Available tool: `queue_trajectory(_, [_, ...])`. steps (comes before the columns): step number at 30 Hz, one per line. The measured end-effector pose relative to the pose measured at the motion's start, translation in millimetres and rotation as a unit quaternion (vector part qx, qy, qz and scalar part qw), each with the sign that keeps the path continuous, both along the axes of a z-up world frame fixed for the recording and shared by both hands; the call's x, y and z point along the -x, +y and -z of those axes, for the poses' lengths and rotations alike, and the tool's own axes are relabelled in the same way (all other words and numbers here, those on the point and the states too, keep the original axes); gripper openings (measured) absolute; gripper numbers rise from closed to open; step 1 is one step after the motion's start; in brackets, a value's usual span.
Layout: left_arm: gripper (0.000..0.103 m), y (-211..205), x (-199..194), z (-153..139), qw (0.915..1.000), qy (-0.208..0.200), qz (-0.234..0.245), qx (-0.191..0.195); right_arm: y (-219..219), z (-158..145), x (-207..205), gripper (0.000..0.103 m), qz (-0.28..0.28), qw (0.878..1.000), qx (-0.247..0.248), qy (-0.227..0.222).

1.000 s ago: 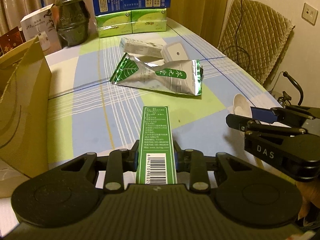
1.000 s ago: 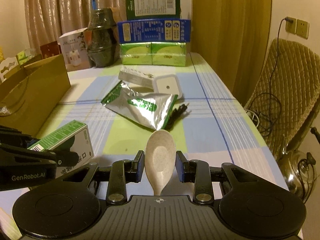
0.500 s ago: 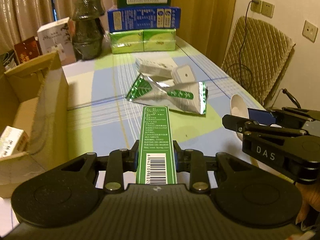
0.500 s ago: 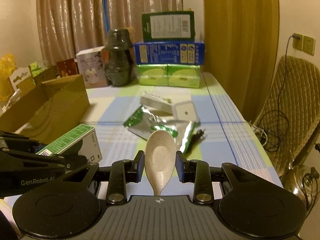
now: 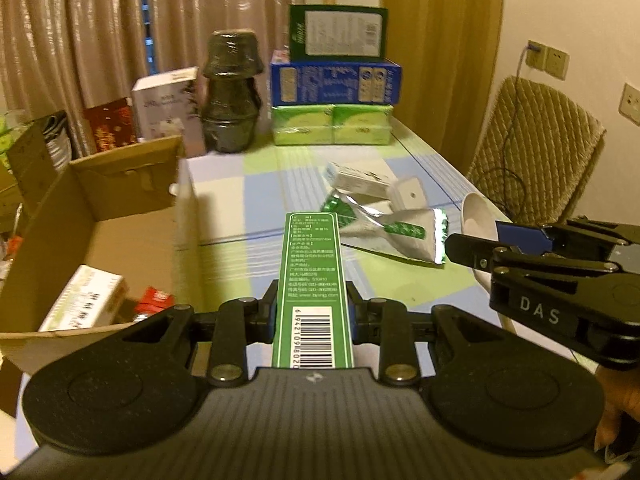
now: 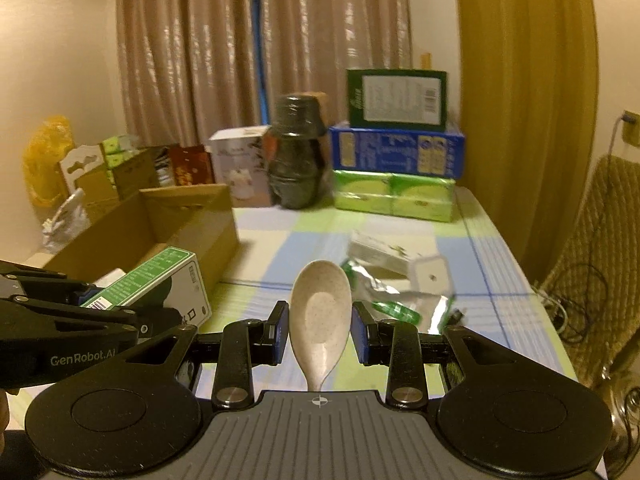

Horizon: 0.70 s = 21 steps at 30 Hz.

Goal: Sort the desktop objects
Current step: 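Lift and carry the green box and white spoon over the cardboard box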

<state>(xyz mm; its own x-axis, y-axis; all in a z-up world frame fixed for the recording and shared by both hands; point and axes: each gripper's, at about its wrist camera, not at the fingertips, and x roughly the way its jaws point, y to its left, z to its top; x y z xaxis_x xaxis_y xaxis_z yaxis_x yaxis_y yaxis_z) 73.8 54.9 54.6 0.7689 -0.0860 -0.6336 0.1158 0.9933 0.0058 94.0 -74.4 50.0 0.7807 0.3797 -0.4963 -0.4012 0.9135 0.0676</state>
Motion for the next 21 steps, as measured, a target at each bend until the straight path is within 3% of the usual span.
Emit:
queue_trajectory(8, [0.025, 43, 12, -20, 0.9992, -0.017, -0.035, -0.003, 44, -21, -1, 0.030, -0.041, 0.999, -0.009, -0.013])
queue_trajectory(21, [0.025, 142, 14, -53, 0.9939, -0.041, -0.102, -0.005, 140, -48, -35, 0.030, -0.115, 0.991, -0.061, 0.011])
